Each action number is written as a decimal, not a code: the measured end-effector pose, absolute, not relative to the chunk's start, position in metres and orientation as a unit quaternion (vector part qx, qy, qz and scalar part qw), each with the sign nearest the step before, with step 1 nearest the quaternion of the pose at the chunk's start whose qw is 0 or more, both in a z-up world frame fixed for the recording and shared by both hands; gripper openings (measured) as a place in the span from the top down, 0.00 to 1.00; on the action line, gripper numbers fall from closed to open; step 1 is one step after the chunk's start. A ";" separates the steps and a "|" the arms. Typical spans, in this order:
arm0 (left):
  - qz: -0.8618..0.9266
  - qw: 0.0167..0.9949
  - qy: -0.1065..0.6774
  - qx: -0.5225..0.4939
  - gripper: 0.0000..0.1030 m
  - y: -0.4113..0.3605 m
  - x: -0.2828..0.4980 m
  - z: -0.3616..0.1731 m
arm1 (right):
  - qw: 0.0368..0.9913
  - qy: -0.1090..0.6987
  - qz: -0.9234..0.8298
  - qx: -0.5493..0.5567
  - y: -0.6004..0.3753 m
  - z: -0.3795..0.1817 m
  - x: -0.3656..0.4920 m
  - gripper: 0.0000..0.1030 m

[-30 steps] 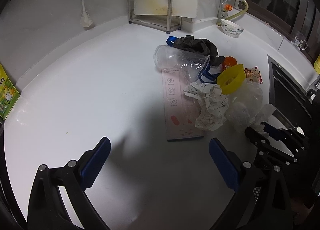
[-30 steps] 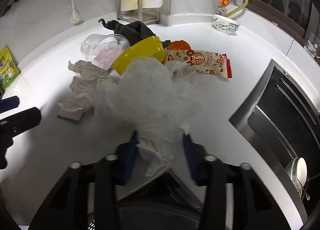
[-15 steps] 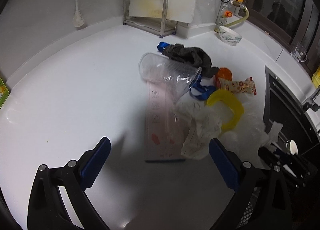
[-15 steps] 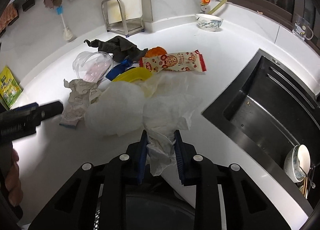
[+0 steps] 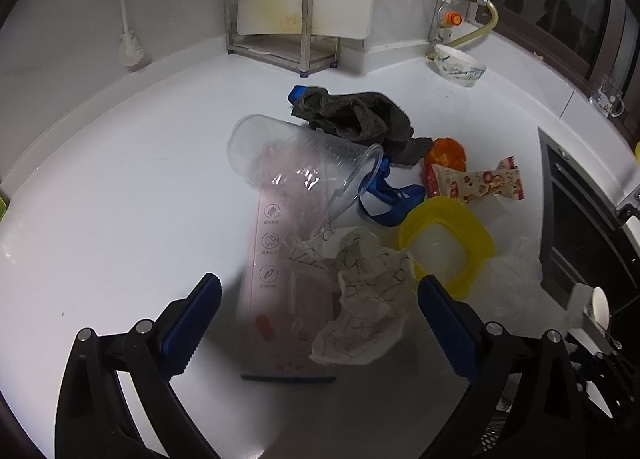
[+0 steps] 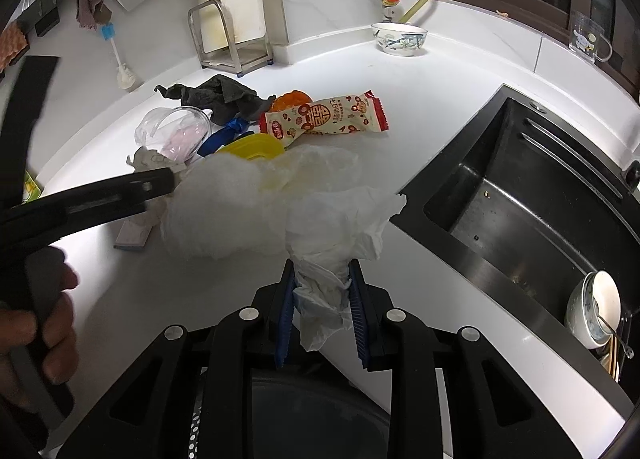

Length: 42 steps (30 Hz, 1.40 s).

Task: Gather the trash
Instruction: 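Grasp a white tissue with the right tool while the left tool grasps a patterned tissue, then carry both tissues over the bin and open both tools to drop them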

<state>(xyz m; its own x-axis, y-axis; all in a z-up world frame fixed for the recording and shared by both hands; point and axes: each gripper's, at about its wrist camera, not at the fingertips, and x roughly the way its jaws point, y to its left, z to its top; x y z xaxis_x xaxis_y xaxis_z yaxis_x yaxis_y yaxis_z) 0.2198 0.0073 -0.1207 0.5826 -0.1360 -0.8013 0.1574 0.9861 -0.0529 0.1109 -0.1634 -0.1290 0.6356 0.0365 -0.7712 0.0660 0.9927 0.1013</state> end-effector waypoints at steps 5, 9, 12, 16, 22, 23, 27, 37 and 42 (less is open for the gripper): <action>-0.082 0.888 0.453 0.019 0.40 0.007 0.221 -0.129 | 0.902 0.428 -0.010 0.065 -0.165 -0.130 0.108 0.76; -0.092 0.887 0.451 0.025 0.58 0.009 0.218 -0.127 | 0.902 0.427 -0.009 0.072 -0.165 -0.129 0.107 0.76; -0.101 0.888 0.448 0.016 0.75 0.014 0.215 -0.121 | 0.902 0.425 -0.007 0.075 -0.165 -0.128 0.107 0.76; -0.106 0.886 0.450 0.017 0.80 0.019 0.211 -0.113 | 0.903 0.422 -0.003 0.078 -0.164 -0.122 0.106 0.76; -0.112 0.886 0.451 0.006 0.83 0.032 0.202 -0.102 | 0.905 0.418 0.004 0.078 -0.160 -0.114 0.103 0.76; -0.113 0.886 0.449 0.004 0.83 0.035 0.200 -0.099 | 0.905 0.417 0.006 0.078 -0.159 -0.113 0.102 0.76; -0.111 0.893 0.436 0.011 0.83 0.043 0.188 -0.085 | 0.907 0.414 0.009 0.079 -0.156 -0.108 0.097 0.76; -0.090 0.899 0.428 0.025 0.83 0.057 0.143 -0.060 | 0.909 0.409 0.023 0.073 -0.157 -0.089 0.073 0.76; -0.088 0.897 0.433 0.018 0.83 0.054 0.112 -0.053 | 0.907 0.413 0.045 0.069 -0.161 -0.080 0.051 0.77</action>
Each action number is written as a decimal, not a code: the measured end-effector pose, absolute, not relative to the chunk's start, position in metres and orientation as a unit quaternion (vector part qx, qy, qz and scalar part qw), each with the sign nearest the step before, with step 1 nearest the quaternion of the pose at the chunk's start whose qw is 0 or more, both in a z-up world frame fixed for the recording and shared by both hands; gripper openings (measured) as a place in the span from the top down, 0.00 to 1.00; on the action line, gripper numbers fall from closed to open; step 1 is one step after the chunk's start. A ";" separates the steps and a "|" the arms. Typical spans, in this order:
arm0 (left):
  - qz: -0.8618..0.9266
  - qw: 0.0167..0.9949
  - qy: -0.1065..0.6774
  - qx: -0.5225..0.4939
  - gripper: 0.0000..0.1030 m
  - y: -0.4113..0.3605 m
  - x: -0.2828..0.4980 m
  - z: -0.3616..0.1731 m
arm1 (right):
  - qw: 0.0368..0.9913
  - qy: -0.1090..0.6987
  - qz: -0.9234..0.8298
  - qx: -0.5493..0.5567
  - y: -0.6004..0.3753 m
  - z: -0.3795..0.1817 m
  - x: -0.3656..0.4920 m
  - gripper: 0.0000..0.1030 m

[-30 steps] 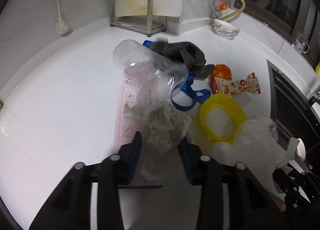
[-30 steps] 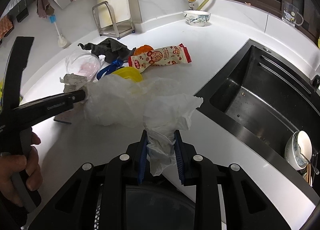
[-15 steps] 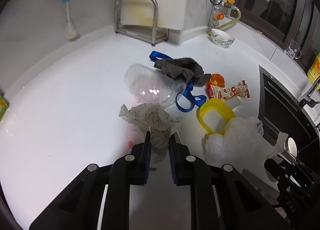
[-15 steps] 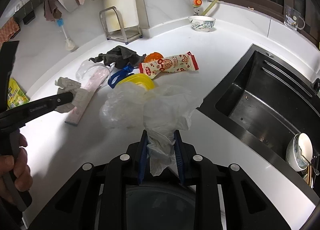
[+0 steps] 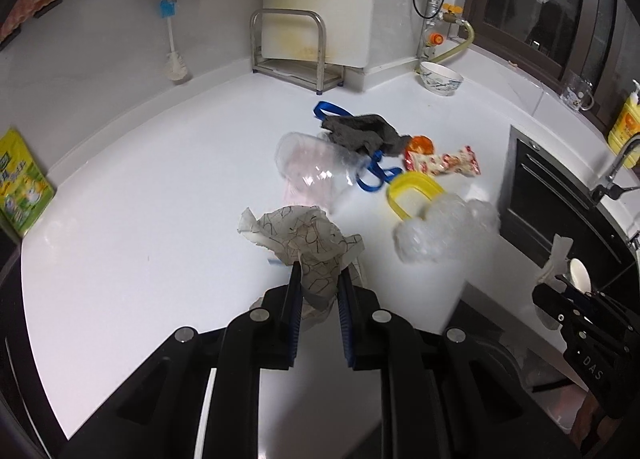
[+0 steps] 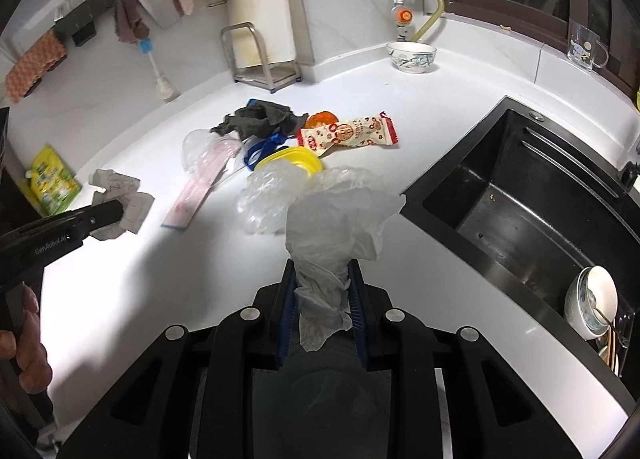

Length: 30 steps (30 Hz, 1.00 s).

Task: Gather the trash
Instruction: 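Carry both tissues over the bin and open both tools to drop them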

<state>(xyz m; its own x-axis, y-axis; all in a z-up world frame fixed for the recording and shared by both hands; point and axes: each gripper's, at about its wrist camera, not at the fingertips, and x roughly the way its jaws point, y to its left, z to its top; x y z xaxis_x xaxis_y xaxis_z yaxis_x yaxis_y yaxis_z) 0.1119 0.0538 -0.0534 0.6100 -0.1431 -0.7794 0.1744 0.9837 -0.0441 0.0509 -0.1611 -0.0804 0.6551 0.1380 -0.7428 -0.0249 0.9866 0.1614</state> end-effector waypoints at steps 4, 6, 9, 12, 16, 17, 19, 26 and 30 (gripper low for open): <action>-0.096 0.893 0.440 0.020 0.83 0.041 0.080 -0.051 | 0.901 0.425 0.066 0.057 -0.163 -0.078 0.031 0.77; -0.102 0.889 0.445 0.022 0.83 0.033 0.067 -0.054 | 0.896 0.433 0.079 0.054 -0.163 -0.080 0.019 0.77; -0.106 0.884 0.455 0.027 0.83 0.019 0.046 -0.062 | 0.889 0.445 0.100 0.043 -0.163 -0.087 0.002 0.76; -0.111 0.876 0.469 0.028 0.83 0.006 0.028 -0.074 | 0.880 0.458 0.117 0.038 -0.163 -0.096 -0.010 0.77; -0.124 0.858 0.498 0.019 0.83 -0.009 0.009 -0.096 | 0.864 0.482 0.140 0.036 -0.164 -0.117 -0.020 0.77; -0.124 0.854 0.505 0.020 0.83 -0.012 0.007 -0.102 | 0.858 0.492 0.144 0.034 -0.165 -0.125 -0.021 0.77; -0.119 0.847 0.517 0.027 0.83 -0.019 0.000 -0.115 | 0.848 0.507 0.152 0.038 -0.167 -0.139 -0.024 0.77; -0.114 0.831 0.544 0.013 0.81 -0.026 -0.015 -0.140 | 0.826 0.536 0.172 0.044 -0.171 -0.168 -0.034 0.76; -0.102 0.835 0.540 0.008 0.70 -0.025 -0.020 -0.140 | 0.822 0.539 0.176 0.046 -0.177 -0.169 -0.038 0.67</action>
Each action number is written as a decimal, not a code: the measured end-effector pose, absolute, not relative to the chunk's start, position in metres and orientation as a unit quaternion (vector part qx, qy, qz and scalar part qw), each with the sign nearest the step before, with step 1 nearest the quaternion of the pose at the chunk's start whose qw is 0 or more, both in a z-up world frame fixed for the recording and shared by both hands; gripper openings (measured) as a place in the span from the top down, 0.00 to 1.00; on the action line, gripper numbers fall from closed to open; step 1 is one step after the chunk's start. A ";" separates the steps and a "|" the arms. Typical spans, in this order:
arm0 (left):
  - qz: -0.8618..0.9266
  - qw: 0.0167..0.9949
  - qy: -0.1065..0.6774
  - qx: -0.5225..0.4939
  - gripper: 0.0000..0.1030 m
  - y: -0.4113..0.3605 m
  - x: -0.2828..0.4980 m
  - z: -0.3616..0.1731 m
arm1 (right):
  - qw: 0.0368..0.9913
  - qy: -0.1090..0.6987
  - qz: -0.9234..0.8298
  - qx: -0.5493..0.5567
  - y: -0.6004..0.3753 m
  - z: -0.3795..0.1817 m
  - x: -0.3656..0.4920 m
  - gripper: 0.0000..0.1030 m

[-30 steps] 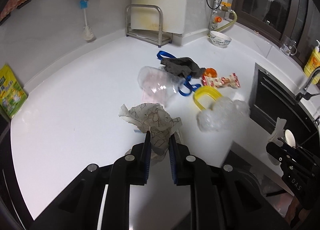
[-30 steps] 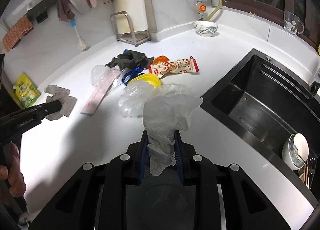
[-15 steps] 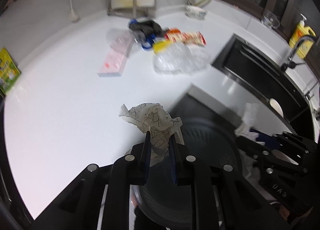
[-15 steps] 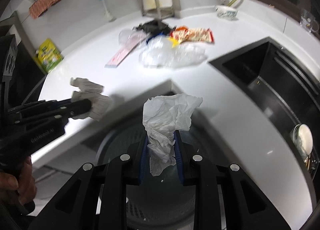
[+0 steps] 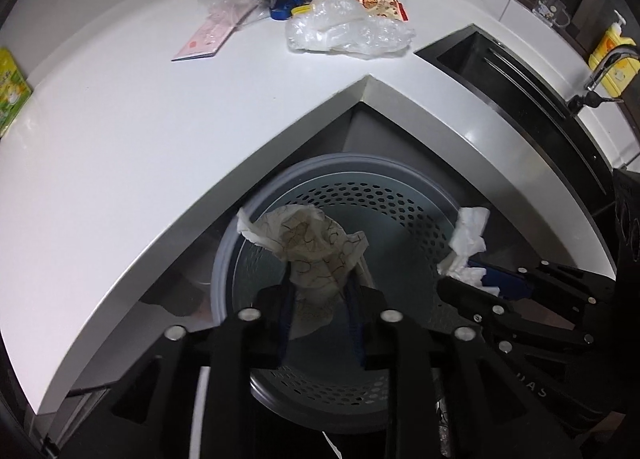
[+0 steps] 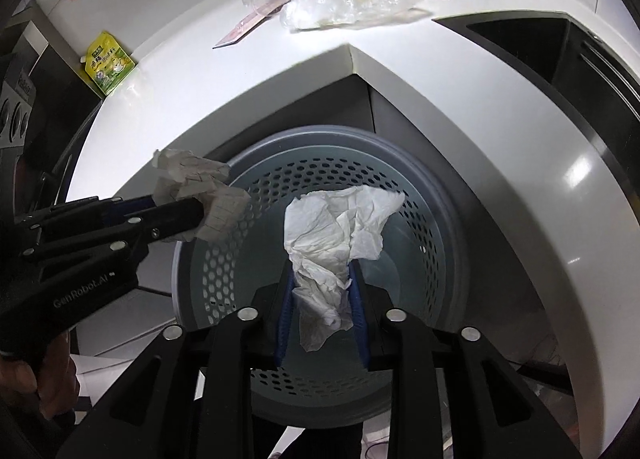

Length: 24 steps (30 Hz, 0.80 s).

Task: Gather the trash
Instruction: 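Carry both tissues over the bin and open both tools to drop them, then move both tools back toward the trash pile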

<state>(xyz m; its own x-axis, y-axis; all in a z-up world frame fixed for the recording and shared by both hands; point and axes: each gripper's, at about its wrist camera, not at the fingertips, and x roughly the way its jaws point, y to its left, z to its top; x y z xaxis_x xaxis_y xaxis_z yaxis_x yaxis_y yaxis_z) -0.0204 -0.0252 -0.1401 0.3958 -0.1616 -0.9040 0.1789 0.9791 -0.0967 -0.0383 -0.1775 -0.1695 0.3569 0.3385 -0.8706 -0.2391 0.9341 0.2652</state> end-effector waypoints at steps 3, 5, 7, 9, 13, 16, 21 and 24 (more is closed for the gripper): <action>-0.089 0.838 0.539 0.004 0.54 -0.023 -0.024 -0.139 | 0.823 0.539 0.177 0.046 -0.181 -0.168 -0.039 0.49; -0.080 0.841 0.535 0.001 0.45 -0.020 -0.027 -0.137 | 0.824 0.536 0.180 0.048 -0.184 -0.167 -0.040 0.47; -0.076 0.843 0.533 -0.002 0.44 -0.019 -0.028 -0.136 | 0.826 0.532 0.180 0.043 -0.185 -0.164 -0.041 0.47; -0.071 0.844 0.532 -0.001 0.41 -0.019 -0.029 -0.134 | 0.828 0.529 0.181 0.043 -0.187 -0.162 -0.043 0.47; -0.064 0.848 0.527 -0.002 0.35 -0.019 -0.033 -0.127 | 0.830 0.526 0.183 0.043 -0.189 -0.158 -0.043 0.47; -0.061 0.850 0.523 -0.002 0.33 -0.018 -0.034 -0.122 | 0.831 0.524 0.181 0.043 -0.191 -0.155 -0.043 0.47; -0.055 0.853 0.519 -0.002 0.28 -0.017 -0.035 -0.113 | 0.833 0.521 0.180 0.046 -0.195 -0.148 -0.045 0.47; -0.046 0.858 0.511 -0.002 0.28 -0.015 -0.034 -0.104 | 0.837 0.515 0.179 0.044 -0.196 -0.142 -0.045 0.47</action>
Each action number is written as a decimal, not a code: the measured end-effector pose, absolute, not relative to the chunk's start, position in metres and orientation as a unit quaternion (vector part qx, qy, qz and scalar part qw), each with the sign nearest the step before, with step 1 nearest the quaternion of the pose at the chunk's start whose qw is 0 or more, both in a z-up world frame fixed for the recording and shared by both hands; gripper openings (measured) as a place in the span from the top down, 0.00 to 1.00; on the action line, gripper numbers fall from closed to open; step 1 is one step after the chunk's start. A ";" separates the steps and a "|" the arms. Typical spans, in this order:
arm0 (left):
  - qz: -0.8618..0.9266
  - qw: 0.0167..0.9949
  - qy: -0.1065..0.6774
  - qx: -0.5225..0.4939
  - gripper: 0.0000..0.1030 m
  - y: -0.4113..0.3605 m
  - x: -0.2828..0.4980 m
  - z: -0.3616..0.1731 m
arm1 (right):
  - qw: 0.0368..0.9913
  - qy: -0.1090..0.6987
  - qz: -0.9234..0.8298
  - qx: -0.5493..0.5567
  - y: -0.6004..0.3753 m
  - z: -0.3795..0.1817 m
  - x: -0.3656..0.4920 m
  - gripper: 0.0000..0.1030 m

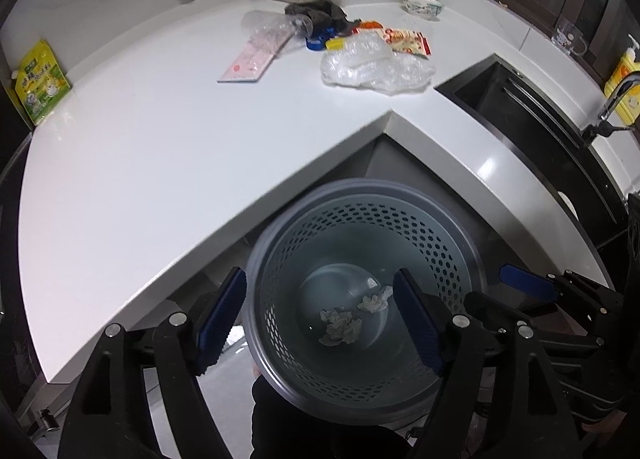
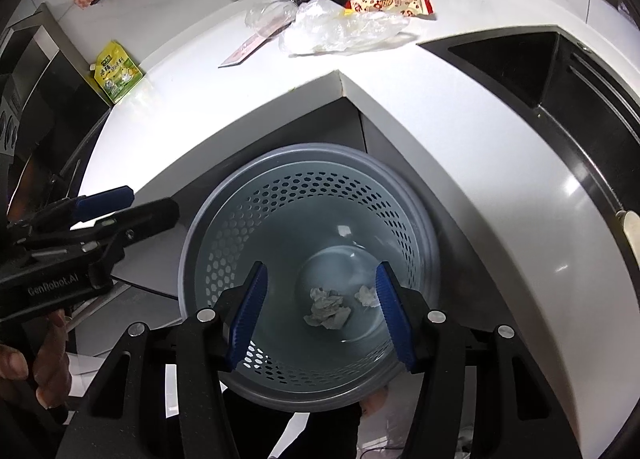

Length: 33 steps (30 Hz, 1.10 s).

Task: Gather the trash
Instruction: 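Move both tools back toward the trash pile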

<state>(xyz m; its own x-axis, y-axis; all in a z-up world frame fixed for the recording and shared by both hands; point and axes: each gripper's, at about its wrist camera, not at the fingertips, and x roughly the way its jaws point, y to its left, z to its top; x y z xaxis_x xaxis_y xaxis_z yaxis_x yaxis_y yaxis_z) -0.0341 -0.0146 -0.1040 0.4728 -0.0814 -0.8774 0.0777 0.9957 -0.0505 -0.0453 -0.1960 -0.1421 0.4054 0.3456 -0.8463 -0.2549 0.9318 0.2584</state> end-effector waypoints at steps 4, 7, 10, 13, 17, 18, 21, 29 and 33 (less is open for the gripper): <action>-0.039 0.864 0.502 -0.004 0.23 -0.011 -0.031 -0.094 | 0.844 0.505 0.176 0.040 -0.199 -0.135 -0.044 0.47; -0.038 0.868 0.494 -0.010 0.21 -0.007 -0.025 -0.086 | 0.849 0.498 0.171 0.042 -0.203 -0.128 -0.040 0.47; -0.034 0.873 0.486 -0.011 0.21 -0.003 -0.020 -0.077 | 0.856 0.488 0.165 0.043 -0.207 -0.119 -0.034 0.47; -0.032 0.880 0.473 -0.011 0.14 0.002 -0.013 -0.066 | 0.864 0.476 0.157 0.042 -0.206 -0.110 -0.027 0.47; -0.033 0.891 0.452 -0.012 0.12 0.009 0.001 -0.051 | 0.875 0.460 0.150 0.033 -0.200 -0.099 -0.012 0.46; -0.032 0.893 0.448 -0.012 0.12 0.011 0.006 -0.048 | 0.876 0.457 0.149 0.032 -0.199 -0.098 -0.010 0.46; -0.029 0.900 0.434 -0.011 0.11 0.018 0.022 -0.041 | 0.882 0.445 0.149 0.034 -0.196 -0.091 0.005 0.45; -0.025 0.913 0.407 -0.003 0.11 0.039 0.071 -0.030 | 0.893 0.428 0.133 0.037 -0.187 -0.081 0.050 0.43; -0.033 0.913 0.407 0.000 0.10 0.048 0.097 -0.032 | 0.895 0.424 0.132 0.044 -0.176 -0.077 0.075 0.41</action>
